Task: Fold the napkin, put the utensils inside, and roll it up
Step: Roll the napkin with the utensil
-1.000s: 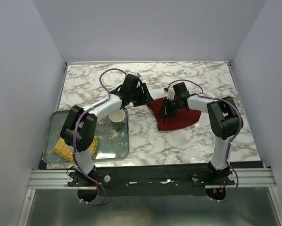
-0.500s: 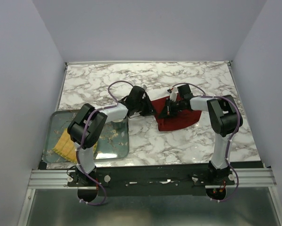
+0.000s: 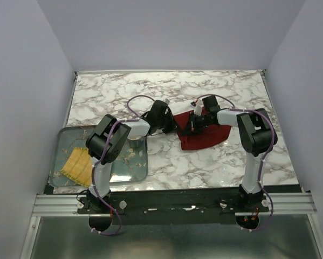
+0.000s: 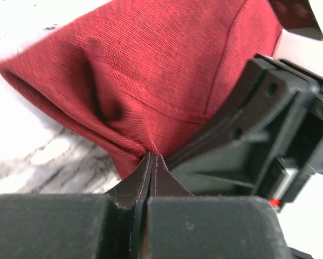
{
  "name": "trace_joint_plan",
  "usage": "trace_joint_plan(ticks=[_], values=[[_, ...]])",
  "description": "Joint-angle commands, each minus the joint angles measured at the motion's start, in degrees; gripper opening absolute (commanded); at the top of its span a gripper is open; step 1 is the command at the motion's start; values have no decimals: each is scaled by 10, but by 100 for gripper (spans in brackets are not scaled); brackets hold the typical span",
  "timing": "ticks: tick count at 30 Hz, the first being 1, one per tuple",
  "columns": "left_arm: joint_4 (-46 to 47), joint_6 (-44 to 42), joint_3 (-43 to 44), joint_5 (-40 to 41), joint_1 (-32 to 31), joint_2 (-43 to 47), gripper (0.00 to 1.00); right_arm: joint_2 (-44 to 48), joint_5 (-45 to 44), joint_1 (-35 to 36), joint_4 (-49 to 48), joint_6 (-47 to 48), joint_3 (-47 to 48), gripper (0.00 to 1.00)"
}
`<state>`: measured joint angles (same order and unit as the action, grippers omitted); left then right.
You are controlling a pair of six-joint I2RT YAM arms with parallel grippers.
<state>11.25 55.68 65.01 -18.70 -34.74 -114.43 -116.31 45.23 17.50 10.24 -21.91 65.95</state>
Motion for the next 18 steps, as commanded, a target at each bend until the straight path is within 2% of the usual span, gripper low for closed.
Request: trace_joint_plan(ticks=[1,3,8,18], values=[[28,2,11,11,-1,-26,1,-29,-75,-2,60,42,-2,1],[18,3,10,23,-1,-33,0,-25,-83,-2,72,52,1,0],[-17,11,0,50,-1,-59,0,-12,-120,5,129,84,29,13],[-32,33,-36,78,-2,-70,0,37,-264,39,275,133,137,38]])
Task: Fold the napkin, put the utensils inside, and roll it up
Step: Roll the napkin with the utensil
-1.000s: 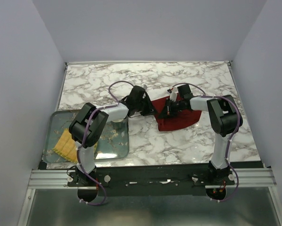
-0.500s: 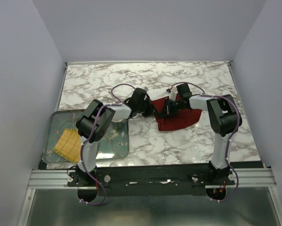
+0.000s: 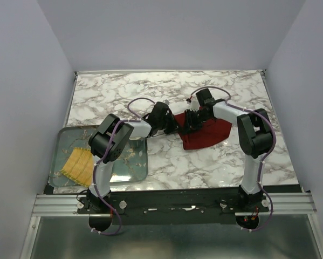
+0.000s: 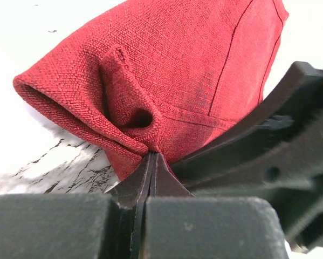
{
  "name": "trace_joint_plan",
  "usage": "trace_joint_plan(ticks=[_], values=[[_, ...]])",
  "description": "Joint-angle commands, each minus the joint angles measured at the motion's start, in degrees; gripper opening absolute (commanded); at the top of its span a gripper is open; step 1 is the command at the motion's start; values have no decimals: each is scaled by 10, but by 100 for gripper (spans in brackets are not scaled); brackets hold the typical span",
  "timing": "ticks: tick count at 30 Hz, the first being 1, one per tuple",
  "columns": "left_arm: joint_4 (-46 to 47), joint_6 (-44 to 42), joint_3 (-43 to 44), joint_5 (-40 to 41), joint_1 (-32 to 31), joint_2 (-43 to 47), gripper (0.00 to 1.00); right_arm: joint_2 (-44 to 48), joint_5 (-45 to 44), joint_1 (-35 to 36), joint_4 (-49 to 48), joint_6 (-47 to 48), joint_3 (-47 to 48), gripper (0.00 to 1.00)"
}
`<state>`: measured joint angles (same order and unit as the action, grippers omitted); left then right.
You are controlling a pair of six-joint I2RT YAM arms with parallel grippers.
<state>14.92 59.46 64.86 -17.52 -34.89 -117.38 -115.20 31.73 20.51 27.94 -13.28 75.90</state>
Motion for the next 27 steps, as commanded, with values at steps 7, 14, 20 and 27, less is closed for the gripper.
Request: trace_joint_plan(ticks=[7,14,20,27], values=[[-76,-1,-29,64,-1,-50,0,91,-276,75,160,65,68,50],[-87,-3,-17,59,0,-54,0,167,-366,149,78,23,-29,61],[-96,-3,-7,55,1,-60,0,178,-381,189,37,15,-90,66],[-94,5,-6,48,0,-65,0,147,-445,230,20,22,-95,71]])
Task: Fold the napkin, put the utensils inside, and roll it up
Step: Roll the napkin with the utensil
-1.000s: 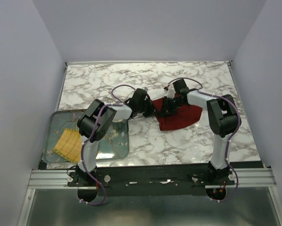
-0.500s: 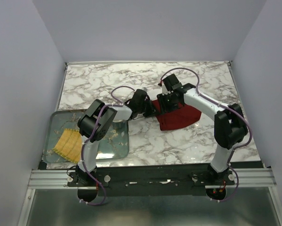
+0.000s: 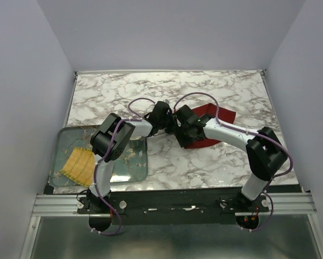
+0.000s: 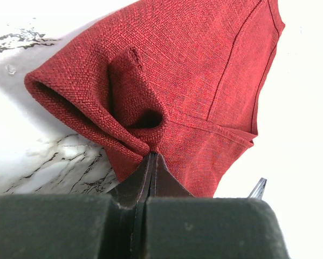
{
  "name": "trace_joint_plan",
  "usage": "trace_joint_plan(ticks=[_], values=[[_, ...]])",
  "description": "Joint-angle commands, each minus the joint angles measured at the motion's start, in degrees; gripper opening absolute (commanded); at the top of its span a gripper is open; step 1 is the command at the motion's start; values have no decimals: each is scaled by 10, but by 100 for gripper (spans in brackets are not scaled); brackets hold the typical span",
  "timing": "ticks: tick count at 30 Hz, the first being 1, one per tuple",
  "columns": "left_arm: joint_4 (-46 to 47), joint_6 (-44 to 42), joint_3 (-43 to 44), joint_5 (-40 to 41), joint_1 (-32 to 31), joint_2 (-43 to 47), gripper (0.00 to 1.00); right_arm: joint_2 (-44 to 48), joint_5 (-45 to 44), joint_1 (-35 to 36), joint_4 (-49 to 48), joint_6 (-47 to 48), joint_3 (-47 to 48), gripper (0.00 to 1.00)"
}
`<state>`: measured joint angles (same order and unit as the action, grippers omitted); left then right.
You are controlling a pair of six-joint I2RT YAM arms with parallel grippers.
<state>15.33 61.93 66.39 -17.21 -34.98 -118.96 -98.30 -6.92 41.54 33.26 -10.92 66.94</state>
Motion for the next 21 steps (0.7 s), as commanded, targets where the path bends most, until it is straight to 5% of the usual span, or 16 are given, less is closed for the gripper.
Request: trace_joint_plan(ticks=[1,10,14,21], values=[[-98,-20,-22,45,2,-49,0,-27,-58,23,-40,1,-9,99],[-100,-21,-21,41,5,-47,0,-71,-174,36,-56,-2,9,98],[-100,-20,-22,40,5,-45,0,-77,-197,38,-54,-5,-2,82],[-97,-19,-26,36,8,-44,0,-99,-203,38,-69,-2,-9,71]])
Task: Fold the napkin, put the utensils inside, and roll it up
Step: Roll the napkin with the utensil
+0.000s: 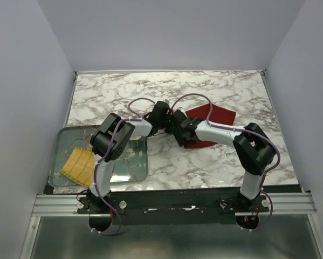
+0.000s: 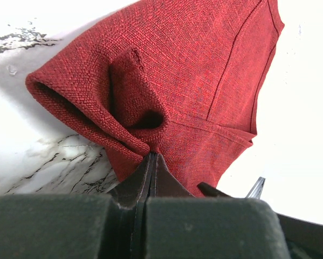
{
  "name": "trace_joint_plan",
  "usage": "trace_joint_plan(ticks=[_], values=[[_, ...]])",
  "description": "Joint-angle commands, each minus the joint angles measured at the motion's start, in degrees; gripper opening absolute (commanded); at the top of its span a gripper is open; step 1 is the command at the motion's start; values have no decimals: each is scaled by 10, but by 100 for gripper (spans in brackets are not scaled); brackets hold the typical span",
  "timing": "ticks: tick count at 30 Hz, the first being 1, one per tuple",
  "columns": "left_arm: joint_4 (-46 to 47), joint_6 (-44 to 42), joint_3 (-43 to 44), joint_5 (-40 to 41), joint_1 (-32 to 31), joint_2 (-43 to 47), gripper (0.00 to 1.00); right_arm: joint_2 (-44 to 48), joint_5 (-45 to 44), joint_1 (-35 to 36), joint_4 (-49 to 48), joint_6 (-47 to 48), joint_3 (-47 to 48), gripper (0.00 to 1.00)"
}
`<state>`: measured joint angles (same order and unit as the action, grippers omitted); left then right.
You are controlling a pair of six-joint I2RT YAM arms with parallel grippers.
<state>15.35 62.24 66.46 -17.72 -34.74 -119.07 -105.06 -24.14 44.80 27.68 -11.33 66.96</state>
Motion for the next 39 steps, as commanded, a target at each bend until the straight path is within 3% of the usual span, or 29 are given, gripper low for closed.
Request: trace_joint_plan(ticks=[1,4,7,20,30,34,39], values=[[-97,-22,-27,40,7,-42,0,-37,-35,6,-14,2,-9,66],[-98,-24,-29,40,9,-40,0,-43,-30,6,-24,3,-8,55],[-101,-25,-27,40,11,-36,0,-48,-17,4,-23,-1,-3,52],[-128,-45,-5,40,13,-24,0,-30,66,-18,-55,-7,-42,1],[-181,-119,51,51,13,25,1,2,286,-80,-112,-15,-82,1],[-209,-140,77,54,13,40,9,4,419,-136,-155,-29,-113,1],[-229,-161,82,63,13,77,21,-14,507,-171,-184,-38,-130,1]])
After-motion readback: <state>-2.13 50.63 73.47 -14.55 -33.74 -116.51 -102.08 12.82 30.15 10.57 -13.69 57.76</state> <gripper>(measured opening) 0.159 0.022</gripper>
